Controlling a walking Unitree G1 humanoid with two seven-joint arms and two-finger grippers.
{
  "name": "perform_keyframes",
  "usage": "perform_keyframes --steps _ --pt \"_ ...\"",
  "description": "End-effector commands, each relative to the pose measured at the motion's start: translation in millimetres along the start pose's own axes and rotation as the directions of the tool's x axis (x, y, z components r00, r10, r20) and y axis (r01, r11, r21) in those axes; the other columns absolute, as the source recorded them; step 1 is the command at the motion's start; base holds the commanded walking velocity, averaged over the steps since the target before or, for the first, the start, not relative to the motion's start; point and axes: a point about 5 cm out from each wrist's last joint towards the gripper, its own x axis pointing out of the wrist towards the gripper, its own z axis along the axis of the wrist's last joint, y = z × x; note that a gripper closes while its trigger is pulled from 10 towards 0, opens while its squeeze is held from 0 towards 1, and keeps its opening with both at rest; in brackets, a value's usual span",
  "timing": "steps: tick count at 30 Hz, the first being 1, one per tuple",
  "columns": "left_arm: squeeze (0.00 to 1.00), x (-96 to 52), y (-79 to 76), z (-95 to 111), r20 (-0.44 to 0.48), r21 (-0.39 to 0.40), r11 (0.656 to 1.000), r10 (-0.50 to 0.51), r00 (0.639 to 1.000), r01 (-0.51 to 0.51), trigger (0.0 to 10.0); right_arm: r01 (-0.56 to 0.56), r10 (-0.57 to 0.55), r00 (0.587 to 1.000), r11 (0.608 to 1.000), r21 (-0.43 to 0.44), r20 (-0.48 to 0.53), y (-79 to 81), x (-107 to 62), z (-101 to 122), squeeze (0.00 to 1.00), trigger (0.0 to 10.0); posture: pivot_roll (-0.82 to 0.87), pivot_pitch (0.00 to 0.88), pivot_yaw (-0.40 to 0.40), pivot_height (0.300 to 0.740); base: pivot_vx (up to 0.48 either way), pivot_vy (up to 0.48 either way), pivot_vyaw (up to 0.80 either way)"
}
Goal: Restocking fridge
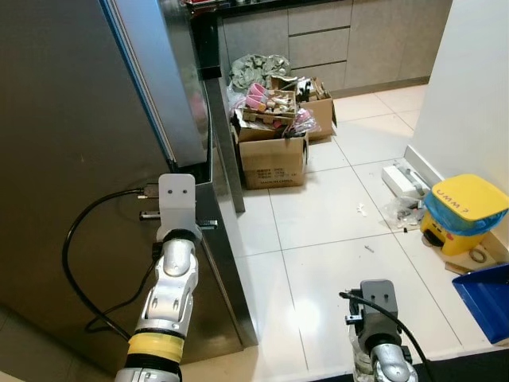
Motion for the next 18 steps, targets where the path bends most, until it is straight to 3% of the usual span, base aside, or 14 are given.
perform_keyframes --steps 1,2,3,5,6,13,14,18 --pt "0.04 4.2 6.3 -3.1 -0.009 0.034 0.999 0.026 1.000 -0.025 10.0 -0.009 0.009 1.000 1.000 0.001 -0.003 2.6 -2.2 -1.0 0.00 10.0 -0.13 0.098 0.081 0.707 0.000 0.000 0.00" --pt "0.04 4.2 6.3 -3.1 -0.009 0.034 0.999 0.026 1.000 -0.025 10.0 -0.009 0.009 1.000 1.000 0.001 -0.003 2.6 -2.2 -1.0 0.00 10.0 -0.13 0.098 0.081 0.707 0.000 0.000 0.00" --pt "0.69 5.0 5.9 -2.7 -0.008 0.034 0.999 0.026 1.000 -0.025 10.0 -0.008 0.008 1.000 1.000 0.001 -0.003 2.5 -2.2 -1.0 0.00 10.0 -0.13 0.098 0.082 0.707 0.000 0.000 0.00" --pt "0.69 5.7 5.7 -2.3 -0.007 0.033 0.999 0.026 1.000 -0.026 10.0 -0.008 0.008 1.000 1.000 0.001 -0.002 2.4 -2.1 -0.8 0.00 10.0 -0.13 0.099 0.082 0.707 0.000 0.000 0.00" --pt "1.00 6.5 5.7 -1.8 -0.005 0.033 0.999 0.027 1.000 -0.026 10.0 -0.007 0.007 1.000 1.000 0.001 -0.002 2.1 -2.1 -0.8 0.00 10.0 -0.13 0.099 0.083 0.707 0.000 0.000 0.00" --pt "1.00 7.4 6.8 -2.4 -0.006 0.026 0.999 0.020 1.000 -0.020 10.0 -0.006 0.006 1.000 1.000 0.000 -0.003 1.6 -2.5 -1.0 0.00 10.0 -0.12 0.101 0.081 0.707 0.000 0.000 0.00" --pt "0.00 7.0 6.5 -2.8 -0.007 0.020 1.000 0.015 1.000 -0.015 10.0 -0.006 0.006 1.000 1.000 0.001 -0.004 1.5 -2.5 -1.0 0.00 10.0 -0.12 0.101 0.081 0.707 0.000 0.000 0.00" --pt "0.00 5.9 3.4 -3.8 -0.001 0.019 1.000 -0.008 1.000 0.008 10.0 -0.007 0.007 1.000 1.000 0.001 -0.004 1.8 -2.6 -0.9 0.00 10.0 -0.12 0.102 0.080 0.707 0.000 0.000 0.00"
